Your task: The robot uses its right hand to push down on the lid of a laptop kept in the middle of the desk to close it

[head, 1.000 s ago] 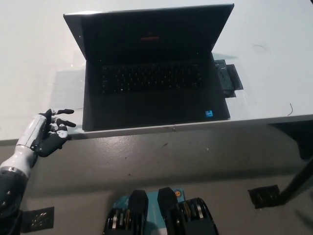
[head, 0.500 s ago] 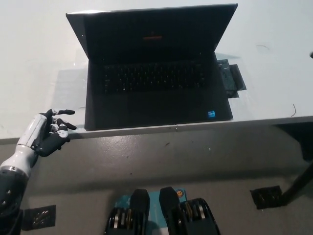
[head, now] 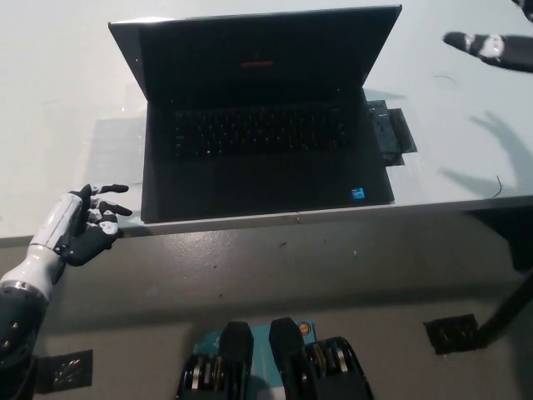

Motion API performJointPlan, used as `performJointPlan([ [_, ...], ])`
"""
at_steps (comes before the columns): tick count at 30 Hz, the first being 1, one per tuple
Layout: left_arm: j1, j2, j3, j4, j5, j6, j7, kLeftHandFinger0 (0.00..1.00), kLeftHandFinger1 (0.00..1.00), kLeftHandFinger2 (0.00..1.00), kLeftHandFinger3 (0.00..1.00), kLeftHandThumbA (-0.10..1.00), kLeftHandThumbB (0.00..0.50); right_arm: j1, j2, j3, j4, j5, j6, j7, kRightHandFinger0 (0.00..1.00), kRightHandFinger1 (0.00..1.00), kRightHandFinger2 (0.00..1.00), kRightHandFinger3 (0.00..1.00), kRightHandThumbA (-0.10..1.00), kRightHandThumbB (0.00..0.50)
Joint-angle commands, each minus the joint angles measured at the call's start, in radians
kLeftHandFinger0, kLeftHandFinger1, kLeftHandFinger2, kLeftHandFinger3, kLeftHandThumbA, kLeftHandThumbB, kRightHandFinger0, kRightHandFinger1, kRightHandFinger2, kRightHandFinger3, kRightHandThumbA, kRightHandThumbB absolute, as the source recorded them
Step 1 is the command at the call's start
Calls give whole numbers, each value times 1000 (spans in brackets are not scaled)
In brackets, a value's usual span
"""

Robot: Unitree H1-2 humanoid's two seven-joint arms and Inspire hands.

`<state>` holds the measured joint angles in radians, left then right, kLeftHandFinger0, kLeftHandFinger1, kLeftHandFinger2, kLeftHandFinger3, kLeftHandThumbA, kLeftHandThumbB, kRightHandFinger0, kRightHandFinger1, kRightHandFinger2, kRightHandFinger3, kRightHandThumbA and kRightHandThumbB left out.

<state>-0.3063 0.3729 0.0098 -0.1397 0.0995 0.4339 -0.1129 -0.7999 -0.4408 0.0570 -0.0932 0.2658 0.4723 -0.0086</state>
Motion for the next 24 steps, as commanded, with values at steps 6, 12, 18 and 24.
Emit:
performJointPlan([
  [6, -22, 31, 5, 10, 1, -53, -22, 329, 406, 540, 702, 24, 9, -225, 19, 58, 116, -120, -48, 71, 928, 866, 841, 982, 1000, 334],
  [12, -21, 36, -6, 10, 18, -61, -24, 344, 410, 520, 670, 35, 8, -345, 54, 96, 260, -159, -69, 106, 933, 888, 869, 990, 1000, 312],
  [18, -27, 37, -6, 1, 18, -53, -32, 357, 434, 567, 670, 42, 3, -449, 103, 125, 446, -200, -137, 132, 980, 899, 852, 971, 1000, 319],
  [24, -41, 37, -15, -6, 22, -37, -42, 365, 434, 572, 669, 0, 0, -556, 173, 198, 781, -280, -360, 138, 951, 831, 775, 861, 1000, 424],
])
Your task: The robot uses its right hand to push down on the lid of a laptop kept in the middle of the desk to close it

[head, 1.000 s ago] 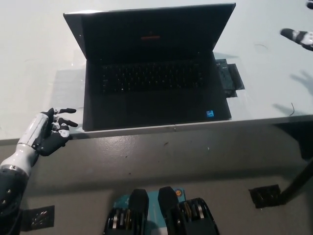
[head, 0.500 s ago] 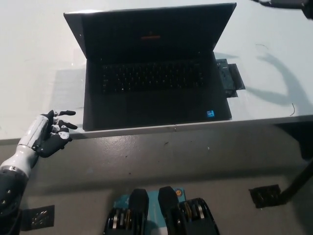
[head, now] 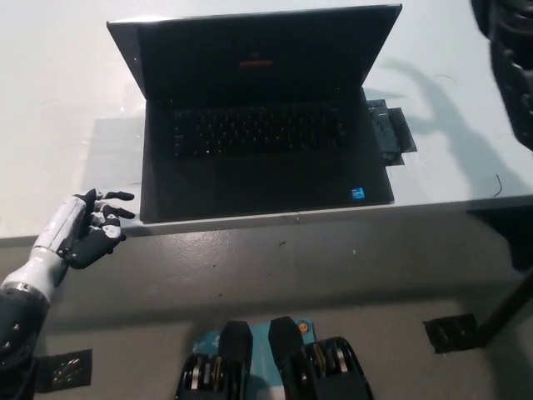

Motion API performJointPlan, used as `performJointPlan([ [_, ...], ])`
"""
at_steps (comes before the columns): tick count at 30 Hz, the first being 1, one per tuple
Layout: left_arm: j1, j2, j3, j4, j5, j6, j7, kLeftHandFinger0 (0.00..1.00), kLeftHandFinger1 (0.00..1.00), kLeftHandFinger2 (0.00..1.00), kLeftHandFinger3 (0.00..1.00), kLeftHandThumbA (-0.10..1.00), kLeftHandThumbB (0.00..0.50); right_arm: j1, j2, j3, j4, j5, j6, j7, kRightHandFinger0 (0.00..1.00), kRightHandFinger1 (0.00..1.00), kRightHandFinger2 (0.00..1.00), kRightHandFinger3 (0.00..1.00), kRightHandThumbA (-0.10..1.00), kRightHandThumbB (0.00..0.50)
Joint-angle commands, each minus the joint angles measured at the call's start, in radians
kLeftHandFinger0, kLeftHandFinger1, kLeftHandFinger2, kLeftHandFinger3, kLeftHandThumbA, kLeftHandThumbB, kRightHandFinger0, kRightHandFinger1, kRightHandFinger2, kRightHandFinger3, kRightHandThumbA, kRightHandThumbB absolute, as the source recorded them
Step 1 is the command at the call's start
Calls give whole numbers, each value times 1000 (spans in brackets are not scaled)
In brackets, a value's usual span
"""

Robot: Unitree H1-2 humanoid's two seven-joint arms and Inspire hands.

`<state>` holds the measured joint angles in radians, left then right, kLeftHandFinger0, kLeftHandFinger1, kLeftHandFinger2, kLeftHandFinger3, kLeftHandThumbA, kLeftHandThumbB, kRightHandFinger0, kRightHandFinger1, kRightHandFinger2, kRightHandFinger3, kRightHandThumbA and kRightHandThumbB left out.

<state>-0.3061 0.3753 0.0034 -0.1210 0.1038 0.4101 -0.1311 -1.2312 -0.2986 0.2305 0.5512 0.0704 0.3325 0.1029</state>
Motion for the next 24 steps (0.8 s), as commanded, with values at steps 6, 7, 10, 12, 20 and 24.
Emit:
performJointPlan([
  [6, -68, 44, -26, -16, 30, -17, -31, 387, 452, 580, 686, -2, 0, -155, 55, 88, 288, -155, -341, 16, 1000, 858, 791, 884, 1000, 429],
  [7, -71, 43, -26, -17, 28, -14, -32, 387, 449, 569, 681, -3, 0, -159, 60, 97, 310, -164, -358, 15, 1000, 833, 775, 872, 1000, 433],
  [10, -76, 47, -30, -14, 24, -22, -36, 374, 436, 557, 666, -3, 7, -159, 82, 105, 356, -170, -393, 9, 995, 812, 747, 843, 1000, 453],
  [12, -76, 42, -28, -11, 18, -26, -35, 355, 420, 539, 646, -12, 12, -147, 105, 107, 384, -175, -402, -2, 1000, 806, 733, 827, 1000, 458],
  [20, -76, 47, -30, -14, 21, -15, -39, 368, 430, 549, 656, -2, 0, -111, 121, 114, 421, -215, -445, 9, 1000, 842, 801, 894, 1000, 450],
  [24, -82, 51, -29, -11, 21, -14, -40, 386, 447, 563, 666, -1, 0, -89, 129, 99, 410, -218, -441, 4, 1000, 859, 820, 912, 1000, 416],
])
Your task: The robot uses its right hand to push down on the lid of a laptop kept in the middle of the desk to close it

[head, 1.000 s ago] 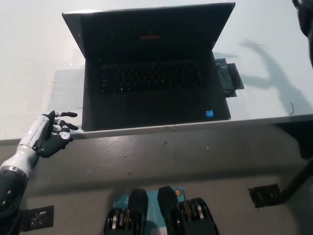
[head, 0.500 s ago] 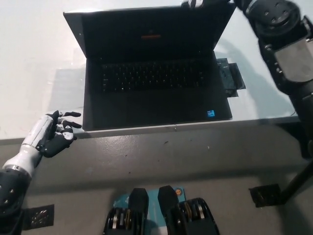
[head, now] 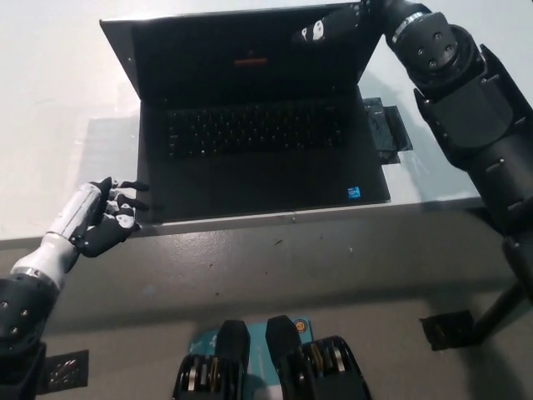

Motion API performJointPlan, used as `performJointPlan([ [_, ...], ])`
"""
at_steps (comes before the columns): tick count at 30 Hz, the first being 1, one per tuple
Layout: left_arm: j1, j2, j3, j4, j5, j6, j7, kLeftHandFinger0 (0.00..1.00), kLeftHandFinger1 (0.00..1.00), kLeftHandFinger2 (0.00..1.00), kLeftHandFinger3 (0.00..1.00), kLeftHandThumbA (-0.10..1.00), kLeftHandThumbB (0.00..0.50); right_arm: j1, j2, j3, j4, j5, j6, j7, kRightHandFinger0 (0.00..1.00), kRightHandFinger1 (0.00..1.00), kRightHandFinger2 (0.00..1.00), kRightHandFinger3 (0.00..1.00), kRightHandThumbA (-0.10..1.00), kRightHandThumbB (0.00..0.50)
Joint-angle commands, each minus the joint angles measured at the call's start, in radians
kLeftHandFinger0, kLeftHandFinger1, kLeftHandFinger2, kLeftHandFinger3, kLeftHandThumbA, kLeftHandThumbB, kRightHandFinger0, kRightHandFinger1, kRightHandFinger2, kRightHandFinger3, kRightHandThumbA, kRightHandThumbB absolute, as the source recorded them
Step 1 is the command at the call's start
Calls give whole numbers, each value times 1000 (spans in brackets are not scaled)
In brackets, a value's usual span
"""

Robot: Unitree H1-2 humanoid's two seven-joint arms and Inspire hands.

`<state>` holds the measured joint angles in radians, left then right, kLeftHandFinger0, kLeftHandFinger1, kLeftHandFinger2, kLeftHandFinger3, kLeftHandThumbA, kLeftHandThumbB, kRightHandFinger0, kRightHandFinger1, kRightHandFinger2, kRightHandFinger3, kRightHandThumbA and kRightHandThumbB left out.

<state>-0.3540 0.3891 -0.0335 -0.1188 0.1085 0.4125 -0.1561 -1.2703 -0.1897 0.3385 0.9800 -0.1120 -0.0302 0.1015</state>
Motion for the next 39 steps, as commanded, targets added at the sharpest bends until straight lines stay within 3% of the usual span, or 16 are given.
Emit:
performJointPlan([
  [1, -35, 39, 10, -10, 14, -20, -16, 388, 448, 565, 667, 0, 0, -30, 22, -16, -47, -34, -63, 4, 1000, 866, 826, 918, 1000, 417],
  [8, -38, 38, 12, -6, 15, -18, -12, 366, 431, 547, 656, -7, 3, 68, 41, -63, -161, -28, 3, 0, 1000, 847, 821, 933, 1000, 371],
  [9, -39, 39, 12, -3, 13, -27, -13, 356, 422, 540, 654, -14, 0, 103, 38, -61, -199, -31, 18, 11, 975, 840, 824, 944, 1000, 341],
  [11, -39, 42, 10, -1, 15, -32, -14, 359, 427, 546, 656, -14, 0, 147, 37, -66, -249, -30, 53, 20, 946, 836, 823, 942, 1000, 339],
  [14, -37, 43, 14, -5, 15, -29, -12, 365, 430, 549, 656, -2, 2, 222, 41, -89, -356, -10, 131, 30, 990, 848, 826, 950, 1000, 310],
  [16, -40, 43, 15, -8, 17, -20, -11, 379, 440, 561, 663, 19, 0, 259, 39, -95, -410, -14, 170, 39, 1000, 857, 835, 969, 1000, 331],
  [21, -36, 48, 18, -7, 17, -30, -12, 382, 441, 565, 666, -4, 0, 336, 35, -108, -536, -20, 288, 50, 1000, 892, 877, 1000, 1000, 320],
  [27, -40, 41, 19, -3, 11, -25, -10, 369, 429, 549, 657, -11, 0, 347, 35, -155, -557, -8, 337, 31, 1000, 922, 905, 1000, 1000, 319],
  [34, -55, 46, 15, -1, 14, -23, -15, 378, 444, 567, 672, 10, 0, 370, 77, -235, -547, 13, 378, 1, 1000, 900, 865, 1000, 1000, 329],
  [36, -55, 45, 17, -4, 13, -24, -13, 366, 435, 557, 667, -5, 0, 402, 96, -252, -569, 18, 407, -8, 1000, 888, 836, 1000, 1000, 359],
  [39, -58, 50, 17, -3, 16, -19, -14, 396, 458, 571, 676, -14, 0, 419, 110, -262, -558, 19, 391, -7, 992, 884, 829, 1000, 1000, 347],
])
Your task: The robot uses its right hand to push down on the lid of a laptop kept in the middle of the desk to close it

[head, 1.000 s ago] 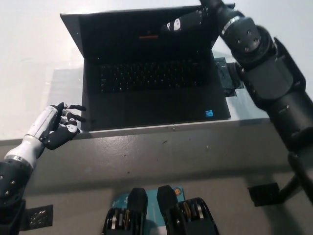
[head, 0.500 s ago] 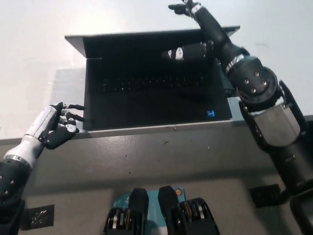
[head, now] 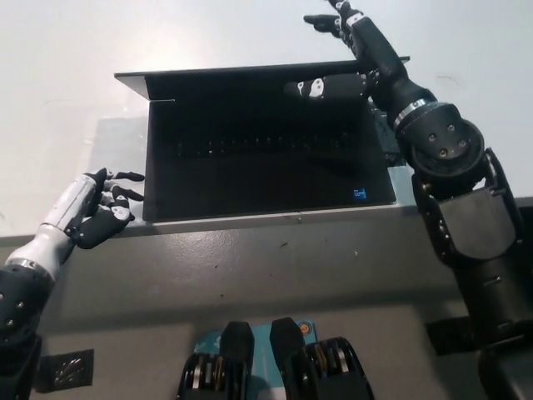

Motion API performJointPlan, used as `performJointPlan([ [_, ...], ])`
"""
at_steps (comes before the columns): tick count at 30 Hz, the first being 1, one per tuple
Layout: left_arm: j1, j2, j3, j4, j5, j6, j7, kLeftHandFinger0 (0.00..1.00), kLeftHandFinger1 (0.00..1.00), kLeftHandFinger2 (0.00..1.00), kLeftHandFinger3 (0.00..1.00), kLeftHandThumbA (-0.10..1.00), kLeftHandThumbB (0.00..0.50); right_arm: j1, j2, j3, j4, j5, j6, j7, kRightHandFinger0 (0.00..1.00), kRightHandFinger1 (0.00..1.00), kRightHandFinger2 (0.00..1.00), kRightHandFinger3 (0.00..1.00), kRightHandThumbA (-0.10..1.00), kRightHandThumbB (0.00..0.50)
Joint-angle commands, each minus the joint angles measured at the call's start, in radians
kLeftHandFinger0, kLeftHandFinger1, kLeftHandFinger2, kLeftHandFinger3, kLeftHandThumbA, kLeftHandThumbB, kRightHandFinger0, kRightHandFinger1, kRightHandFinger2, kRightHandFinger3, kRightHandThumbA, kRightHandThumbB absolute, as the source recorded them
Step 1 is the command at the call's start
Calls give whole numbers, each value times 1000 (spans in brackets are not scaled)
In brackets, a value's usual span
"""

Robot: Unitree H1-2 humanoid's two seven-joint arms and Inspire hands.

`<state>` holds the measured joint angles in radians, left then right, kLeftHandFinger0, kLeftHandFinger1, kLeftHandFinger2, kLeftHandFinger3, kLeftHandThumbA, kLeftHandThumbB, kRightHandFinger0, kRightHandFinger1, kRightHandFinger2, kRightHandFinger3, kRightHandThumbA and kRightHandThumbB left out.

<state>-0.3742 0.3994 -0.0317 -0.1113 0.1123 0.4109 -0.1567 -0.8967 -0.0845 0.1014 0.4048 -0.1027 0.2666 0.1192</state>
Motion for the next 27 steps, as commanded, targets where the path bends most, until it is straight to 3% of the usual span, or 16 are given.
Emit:
performJointPlan([
  [1, -38, 40, 14, -12, 16, -18, -12, 397, 459, 574, 677, -17, 0, 68, 20, -40, 14, 27, 98, -24, 990, 884, 828, 1000, 1000, 312],
  [6, -44, 43, 14, -7, 13, -30, -14, 388, 452, 575, 668, -4, 0, 106, 48, -73, 20, 51, 86, -29, 953, 857, 809, 1000, 1000, 288],
  [8, -50, 46, 13, -8, 12, -26, -18, 391, 455, 576, 670, -1, 0, 125, 61, -87, 19, 63, 92, -31, 951, 860, 821, 1000, 1000, 292],
  [9, -52, 47, 14, -10, 11, -23, -18, 391, 457, 577, 672, 18, 0, 148, 76, -95, 18, 65, 111, -38, 952, 859, 823, 1000, 1000, 317],
  [16, -68, 50, 11, -11, 14, -13, -21, 397, 462, 575, 663, 18, 0, 199, 98, -106, 11, 72, 104, -32, 976, 873, 831, 1000, 1000, 311],
  [17, -71, 50, 12, -9, 13, -12, -23, 417, 477, 584, 661, 20, 0, 219, 99, -101, 5, 75, 102, -23, 1000, 877, 841, 1000, 1000, 331],
  [23, -84, 58, 11, -3, 23, -17, -26, 407, 474, 586, 670, 7, 0, 254, 101, -96, -11, 82, 100, -19, 954, 870, 850, 1000, 1000, 301],
  [27, -96, 54, 11, -1, 24, -13, -29, 394, 460, 575, 668, -4, 0, 297, 113, -110, -26, 102, 129, -20, 983, 881, 865, 1000, 1000, 261],
])
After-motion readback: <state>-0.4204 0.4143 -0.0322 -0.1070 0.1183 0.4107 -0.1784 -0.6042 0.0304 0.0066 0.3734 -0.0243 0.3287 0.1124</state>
